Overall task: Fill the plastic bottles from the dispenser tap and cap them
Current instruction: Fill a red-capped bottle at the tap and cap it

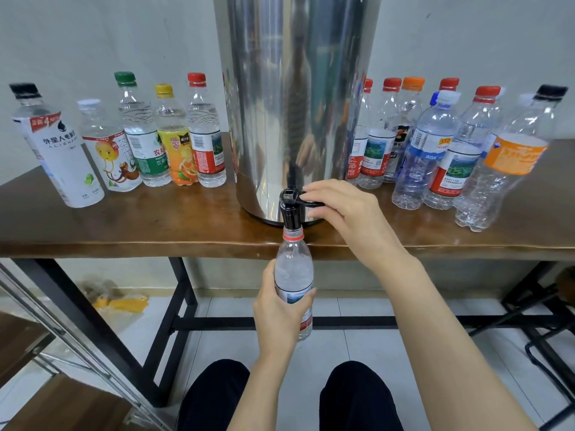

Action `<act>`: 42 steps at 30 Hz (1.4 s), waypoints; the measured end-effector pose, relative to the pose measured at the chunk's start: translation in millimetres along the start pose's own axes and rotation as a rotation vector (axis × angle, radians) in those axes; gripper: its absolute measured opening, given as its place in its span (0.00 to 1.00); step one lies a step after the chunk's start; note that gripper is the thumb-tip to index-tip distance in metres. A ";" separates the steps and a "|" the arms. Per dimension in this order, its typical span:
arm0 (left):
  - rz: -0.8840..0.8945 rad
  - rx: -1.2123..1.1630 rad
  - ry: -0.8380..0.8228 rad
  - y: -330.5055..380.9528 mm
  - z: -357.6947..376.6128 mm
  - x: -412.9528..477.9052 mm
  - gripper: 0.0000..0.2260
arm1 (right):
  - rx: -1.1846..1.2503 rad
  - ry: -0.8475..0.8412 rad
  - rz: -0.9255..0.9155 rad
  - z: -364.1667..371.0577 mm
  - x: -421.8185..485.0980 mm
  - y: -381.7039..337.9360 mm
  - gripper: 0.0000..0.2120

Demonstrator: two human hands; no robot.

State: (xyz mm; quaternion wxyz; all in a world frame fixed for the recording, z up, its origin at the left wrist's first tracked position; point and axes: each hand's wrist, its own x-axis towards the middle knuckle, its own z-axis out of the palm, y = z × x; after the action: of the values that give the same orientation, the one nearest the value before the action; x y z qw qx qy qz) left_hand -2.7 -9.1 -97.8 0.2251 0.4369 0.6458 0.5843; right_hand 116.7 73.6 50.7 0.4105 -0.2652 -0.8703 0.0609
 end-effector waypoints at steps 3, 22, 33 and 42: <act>0.002 0.001 -0.002 -0.4 0.3 0.2 0.35 | -0.038 -0.029 -0.049 -2.2 1.5 0.7 0.12; -0.014 -0.010 -0.016 -3.8 -2.4 3.2 0.35 | -0.051 -0.150 0.000 4.0 72.4 -28.6 0.06; 0.012 0.053 0.021 -9.4 -5.6 3.0 0.34 | 0.161 0.119 0.386 -5.5 1.9 27.8 0.11; -0.005 0.068 -0.004 -15.1 -9.7 -4.1 0.34 | -0.339 -0.250 0.636 5.1 -51.7 71.3 0.22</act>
State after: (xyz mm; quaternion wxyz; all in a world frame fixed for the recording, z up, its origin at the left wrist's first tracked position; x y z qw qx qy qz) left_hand -12.8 -16.9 -110.9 0.2129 0.4440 0.6657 0.5607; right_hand 169.3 108.5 -11.1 0.2121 -0.5766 -0.7857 0.0723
